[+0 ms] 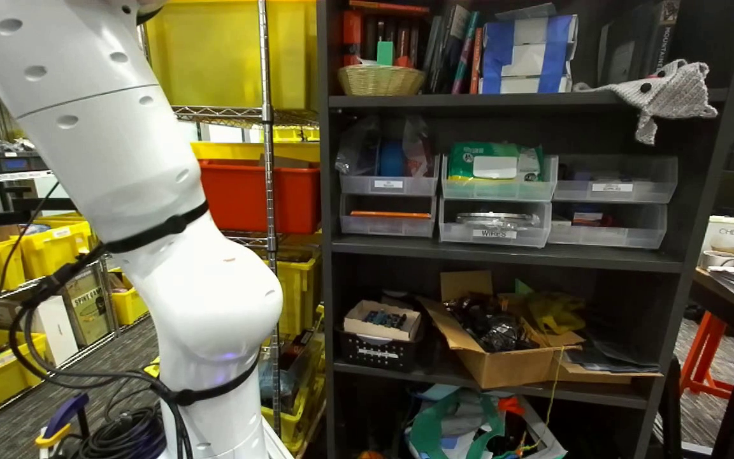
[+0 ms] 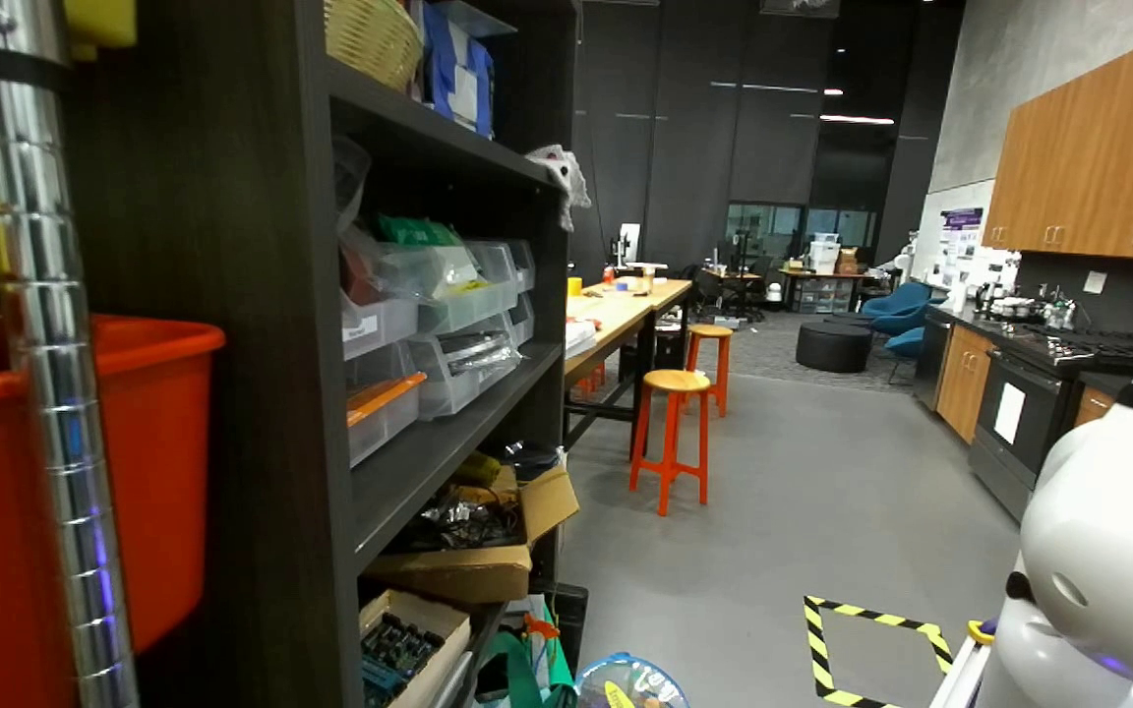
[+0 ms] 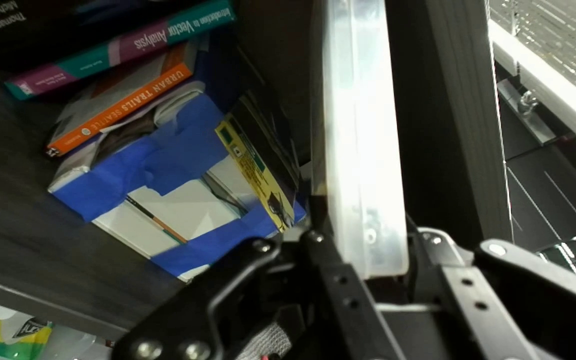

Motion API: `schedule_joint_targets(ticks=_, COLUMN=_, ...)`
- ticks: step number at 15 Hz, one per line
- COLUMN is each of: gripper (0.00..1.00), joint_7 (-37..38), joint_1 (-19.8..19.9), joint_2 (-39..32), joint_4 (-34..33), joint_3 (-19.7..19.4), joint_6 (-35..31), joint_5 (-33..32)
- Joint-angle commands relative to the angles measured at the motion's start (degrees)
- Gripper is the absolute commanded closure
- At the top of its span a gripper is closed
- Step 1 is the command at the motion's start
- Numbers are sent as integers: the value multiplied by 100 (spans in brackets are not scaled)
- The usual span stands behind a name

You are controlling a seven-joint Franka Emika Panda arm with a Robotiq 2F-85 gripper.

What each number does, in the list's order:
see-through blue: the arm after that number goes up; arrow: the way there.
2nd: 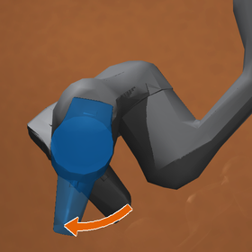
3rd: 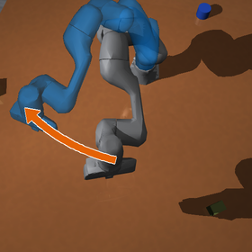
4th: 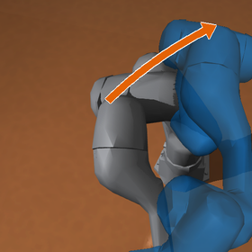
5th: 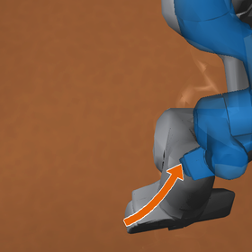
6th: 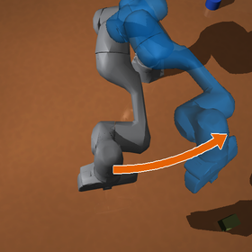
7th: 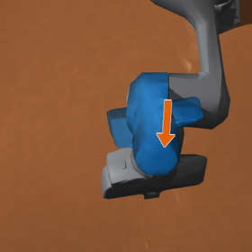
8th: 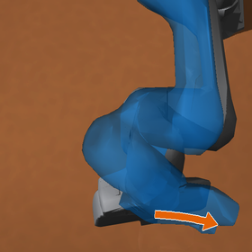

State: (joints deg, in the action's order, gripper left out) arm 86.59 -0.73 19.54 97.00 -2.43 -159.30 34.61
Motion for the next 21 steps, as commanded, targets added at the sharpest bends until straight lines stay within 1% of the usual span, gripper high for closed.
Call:
schedule_joint_targets(ticks=1, gripper=93, joint_7=-150, joint_1=-148, joint_2=-198, joint_4=-422, joint_3=-154, joint_6=24, joint_5=467)
schedule_joint_targets(ticks=9, gripper=93, joint_7=-408, joint_1=-133, joint_2=-198, joint_4=-542, joint_3=-129, joint_6=282, joint_5=1194)
schedule_joint_targets(ticks=12, gripper=93, joint_7=-493, joint_1=-93, joint_2=-161, joint_4=-414, joint_3=-95, joint_6=230, joint_5=1456)
schedule_joint_targets(ticks=21, gripper=93, joint_7=-620, joint_1=-45, joint_2=-214, joint_4=-377, joint_3=-50, joint_6=312, joint_5=1832)
